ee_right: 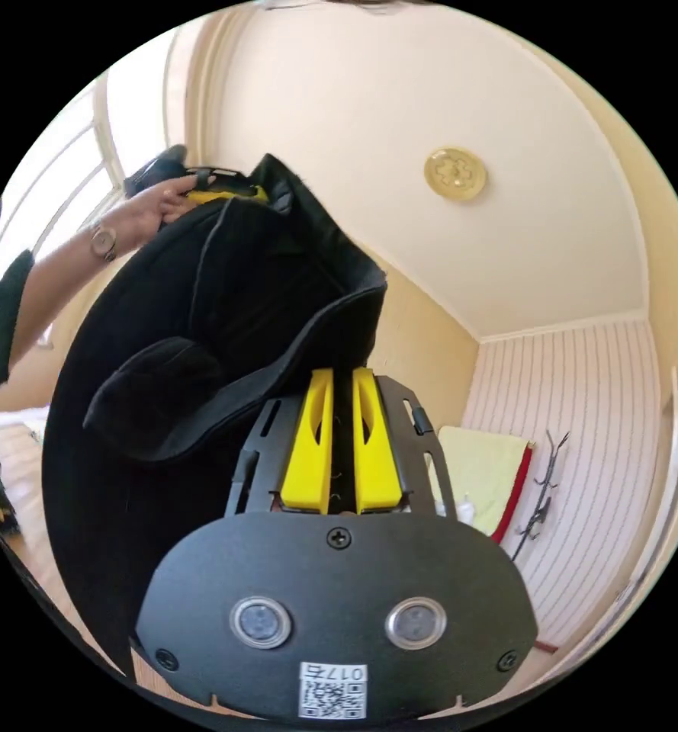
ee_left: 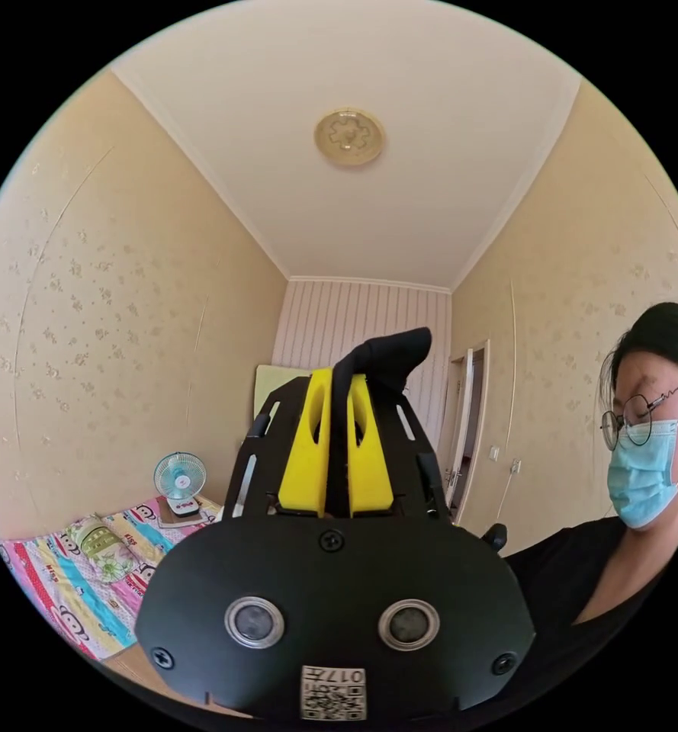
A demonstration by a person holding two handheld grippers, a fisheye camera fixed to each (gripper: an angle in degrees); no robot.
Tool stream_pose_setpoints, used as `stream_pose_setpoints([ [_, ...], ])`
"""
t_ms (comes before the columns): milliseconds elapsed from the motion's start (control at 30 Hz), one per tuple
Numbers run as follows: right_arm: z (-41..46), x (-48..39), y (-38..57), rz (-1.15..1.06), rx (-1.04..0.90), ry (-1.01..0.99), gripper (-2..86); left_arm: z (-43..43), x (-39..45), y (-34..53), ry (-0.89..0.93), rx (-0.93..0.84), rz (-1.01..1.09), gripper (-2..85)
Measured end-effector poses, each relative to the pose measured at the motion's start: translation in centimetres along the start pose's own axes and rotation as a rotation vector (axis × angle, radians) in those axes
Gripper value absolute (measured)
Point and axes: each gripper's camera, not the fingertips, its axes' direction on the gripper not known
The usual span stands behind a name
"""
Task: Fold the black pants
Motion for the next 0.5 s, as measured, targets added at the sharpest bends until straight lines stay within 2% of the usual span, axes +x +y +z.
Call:
stream_pose_setpoints([
  [100,0.9,4.3,-0.5,0.237,-0.002,-0.081,3.4,-2.7,0.0,0.4,-0.019,0.023,0.02,2.2],
  [200,2.3,6.6,-0.7,0.346,0.017,-0.217,2.9,-5.7,0.2,0.7,-0.004,0.023,0.063,2.4],
  [400,4.2,7.3,-2.4,0.431,0.05,-0.337,2.5,-10.5,2.9,2.2,-0.221,-0.08,0.151,2.5],
  [500,4.1,7.3,-3.3,0.43,0.095,-0.371,2.4,-12.8,4.4,3.7,-0.257,-0.095,0.184,2.6],
])
